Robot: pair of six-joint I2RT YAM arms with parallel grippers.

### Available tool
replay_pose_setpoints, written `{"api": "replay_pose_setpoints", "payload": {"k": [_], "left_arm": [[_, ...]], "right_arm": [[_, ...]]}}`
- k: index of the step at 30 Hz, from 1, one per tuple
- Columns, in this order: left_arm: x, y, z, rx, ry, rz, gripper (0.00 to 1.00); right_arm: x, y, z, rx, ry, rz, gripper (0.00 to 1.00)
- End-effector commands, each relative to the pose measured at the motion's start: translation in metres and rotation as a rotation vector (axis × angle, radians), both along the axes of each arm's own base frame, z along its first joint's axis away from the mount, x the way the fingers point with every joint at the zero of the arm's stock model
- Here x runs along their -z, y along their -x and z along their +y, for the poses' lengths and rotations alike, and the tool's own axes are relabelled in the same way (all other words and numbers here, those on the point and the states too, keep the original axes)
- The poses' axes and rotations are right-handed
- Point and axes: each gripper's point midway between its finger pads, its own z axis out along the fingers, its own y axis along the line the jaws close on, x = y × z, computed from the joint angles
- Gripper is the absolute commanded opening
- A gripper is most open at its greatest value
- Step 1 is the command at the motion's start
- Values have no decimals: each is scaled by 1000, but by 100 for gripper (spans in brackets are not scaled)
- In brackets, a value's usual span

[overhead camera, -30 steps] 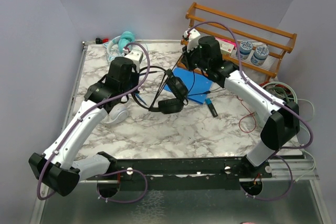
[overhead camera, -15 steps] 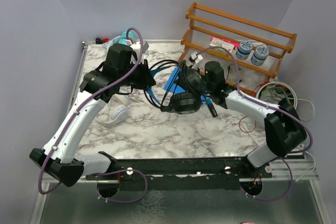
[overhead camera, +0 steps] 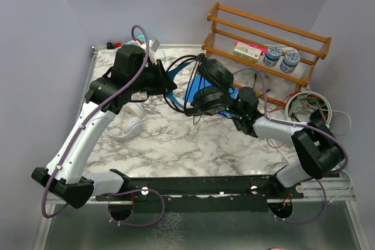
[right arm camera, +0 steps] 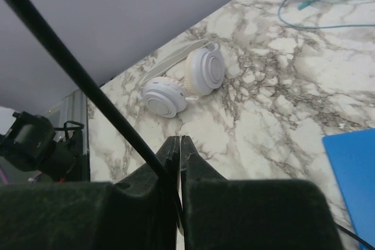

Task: Wrap the headphones
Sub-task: Wrap the headphones cable around the headphones.

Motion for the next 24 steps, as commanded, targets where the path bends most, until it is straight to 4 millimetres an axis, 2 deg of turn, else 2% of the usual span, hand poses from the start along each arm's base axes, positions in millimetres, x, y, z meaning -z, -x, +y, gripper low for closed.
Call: {"api": "replay_pose_setpoints", "payload": {"k": [1, 4, 9, 14, 19, 24], "left_arm": [[-50, -11, 7, -120, 105, -113, 0], [-49, -19, 16, -185, 83, -133, 0], [-50, -34, 30, -317, 81, -139, 0], [-34, -52, 49, -499, 69, -106, 0], [-17, -62, 53, -567, 74, -85, 0], [-1, -66, 55, -596, 74, -74, 0]], "right_arm": [[1, 36, 13, -118, -48, -25, 7], [4, 56, 15, -143, -73, -31, 2], [10, 89, 25, -233, -80, -4, 1], [8, 125, 33, -310, -81, -8, 1], [-11, 156, 40, -384, -127, -12, 5], [-49, 169, 38, -415, -253, -14, 5]]}}
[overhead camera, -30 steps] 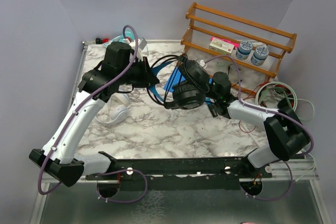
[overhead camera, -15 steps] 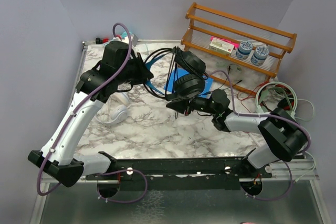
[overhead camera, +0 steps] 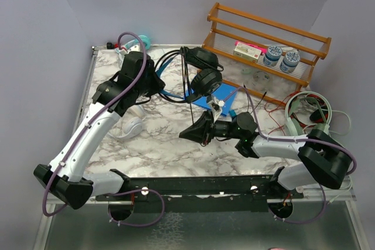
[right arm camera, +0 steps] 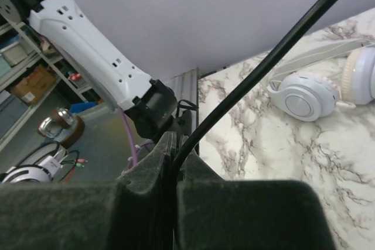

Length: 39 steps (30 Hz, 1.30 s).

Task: Wrap the headphones
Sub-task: Wrap the headphones cable around the headphones.

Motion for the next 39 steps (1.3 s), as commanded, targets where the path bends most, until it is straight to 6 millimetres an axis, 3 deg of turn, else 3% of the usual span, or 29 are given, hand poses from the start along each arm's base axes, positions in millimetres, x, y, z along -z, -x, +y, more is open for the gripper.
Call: {"api": "replay_pose_setpoints", "payload": {"k": [1, 7, 15, 18, 25, 31, 39], "left_arm": [[-32, -26, 9, -154, 113, -155, 0], [-20, -32, 39, -280, 12, -193, 0], [21, -30, 85, -379, -264, -196, 0], [27, -24, 101, -413, -339, -201, 0], [31, -12, 125, -424, -484, -210, 0], [37, -9, 128, -381, -553, -200, 0], [46, -11, 118, -249, -620, -179, 0]], "right_arm": [[-38, 23, -5, -70, -126, -2, 6], [-66, 30, -5, -119, -181, 0, 11], [-89, 22, 2, -98, -128, -12, 12], [-90, 9, 8, -37, -40, -34, 12], [-120, -23, 0, 156, 77, -156, 12], [-135, -67, -13, 377, 257, -254, 7], [-122, -123, -32, 569, 589, -405, 1]]}}
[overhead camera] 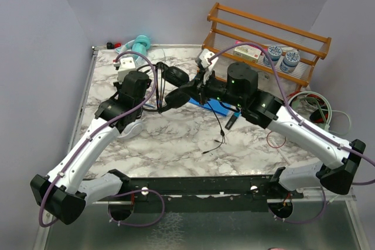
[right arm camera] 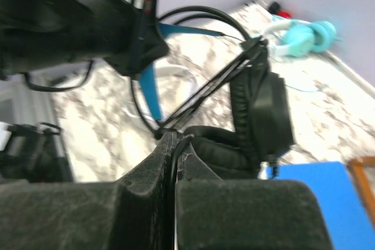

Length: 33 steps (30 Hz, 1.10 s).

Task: Wrap the headphones
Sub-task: Wrap the headphones cable around the headphones.

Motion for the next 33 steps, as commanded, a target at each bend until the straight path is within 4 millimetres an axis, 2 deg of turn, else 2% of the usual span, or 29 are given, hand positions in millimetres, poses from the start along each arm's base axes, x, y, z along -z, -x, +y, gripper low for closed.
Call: {"api": "replay_pose_setpoints", "payload": {"k": [1, 5, 11, 16, 20, 29, 33], "left_arm": [[-4, -4, -1, 49, -46, -3, 0], [2, -3, -3, 87, -80, 25, 0], [14, -5, -15, 192, -118, 85, 0], [26, -2, -30, 297, -120, 131, 0], [29, 1, -32, 316, -123, 143, 0], [14, 11, -51, 414, -42, 130, 0], [8, 23, -67, 514, 22, 130, 0]], "right_arm": [[23, -38, -27, 188, 269, -89, 1], [8, -55, -36, 278, 283, -167, 1], [-2, -51, -26, 176, 329, -272, 1], [-6, -79, -39, 322, 404, -331, 1], [-2, -100, -43, 421, 464, -354, 12], [18, -138, -53, 560, 478, -324, 12], [31, -153, -57, 528, 429, -263, 12]]}}
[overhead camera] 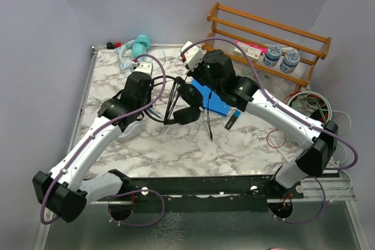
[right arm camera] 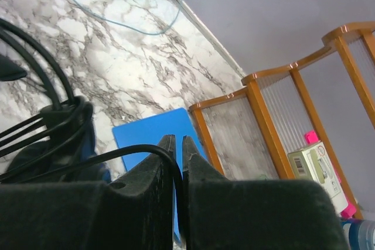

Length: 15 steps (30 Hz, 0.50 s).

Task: Wrap the headphones
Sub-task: Wrap the headphones cable around the headphones.

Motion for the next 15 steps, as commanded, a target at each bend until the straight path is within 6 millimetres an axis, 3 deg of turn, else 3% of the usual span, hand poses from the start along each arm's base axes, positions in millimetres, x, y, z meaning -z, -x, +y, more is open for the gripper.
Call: {"api": "replay_pose_setpoints", "payload": {"k": [1, 8, 15], "left_arm": [[-24, 20, -27, 160, 129, -5, 0], [-49, 33, -54, 265, 273, 2, 0], [-94, 46, -82, 343, 452, 6, 0]], "right_arm": [[-12, -31, -16, 52, -119, -17, 13], [16, -43, -22, 0, -213, 107, 15], [28, -23, -16, -146, -352, 166, 15]]}}
